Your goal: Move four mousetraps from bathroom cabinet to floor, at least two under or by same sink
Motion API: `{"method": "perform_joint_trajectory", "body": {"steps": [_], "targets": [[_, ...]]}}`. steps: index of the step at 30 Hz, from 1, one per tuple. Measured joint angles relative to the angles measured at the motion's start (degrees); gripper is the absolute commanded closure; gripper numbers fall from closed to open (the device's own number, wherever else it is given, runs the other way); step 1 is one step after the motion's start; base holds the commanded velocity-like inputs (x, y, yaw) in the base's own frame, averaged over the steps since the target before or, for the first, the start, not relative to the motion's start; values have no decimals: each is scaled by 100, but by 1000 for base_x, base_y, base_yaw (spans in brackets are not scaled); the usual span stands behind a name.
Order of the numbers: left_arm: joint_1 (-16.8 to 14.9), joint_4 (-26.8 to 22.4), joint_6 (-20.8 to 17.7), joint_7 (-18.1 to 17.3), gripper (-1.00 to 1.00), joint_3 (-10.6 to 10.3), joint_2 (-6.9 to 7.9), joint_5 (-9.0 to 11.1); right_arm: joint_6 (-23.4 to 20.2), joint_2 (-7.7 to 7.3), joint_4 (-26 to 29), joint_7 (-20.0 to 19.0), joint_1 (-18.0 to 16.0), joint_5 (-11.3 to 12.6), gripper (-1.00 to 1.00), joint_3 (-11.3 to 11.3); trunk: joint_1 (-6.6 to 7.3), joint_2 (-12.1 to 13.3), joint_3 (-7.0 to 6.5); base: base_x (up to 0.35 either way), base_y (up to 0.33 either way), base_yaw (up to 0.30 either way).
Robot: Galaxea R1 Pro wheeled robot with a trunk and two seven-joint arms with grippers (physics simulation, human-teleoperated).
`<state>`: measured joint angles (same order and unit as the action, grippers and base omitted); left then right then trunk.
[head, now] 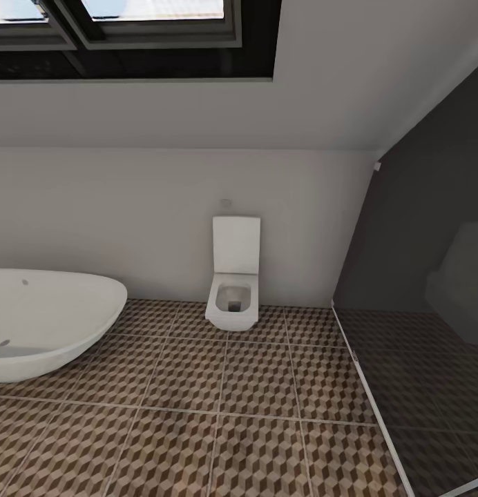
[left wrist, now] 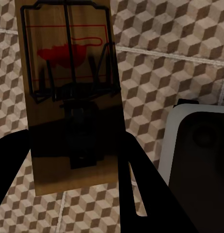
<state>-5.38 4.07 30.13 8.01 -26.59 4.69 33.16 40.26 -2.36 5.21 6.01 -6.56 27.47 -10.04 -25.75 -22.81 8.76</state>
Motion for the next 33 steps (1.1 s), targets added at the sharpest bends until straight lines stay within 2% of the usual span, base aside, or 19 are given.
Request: {"method": "perform_joint_trajectory", "body": {"steps": [33], "targets": [[0,0,-1,0,100,0,0,1,0,0,3,0,0,0,100,0,0,0,0,0,0,0]]}}
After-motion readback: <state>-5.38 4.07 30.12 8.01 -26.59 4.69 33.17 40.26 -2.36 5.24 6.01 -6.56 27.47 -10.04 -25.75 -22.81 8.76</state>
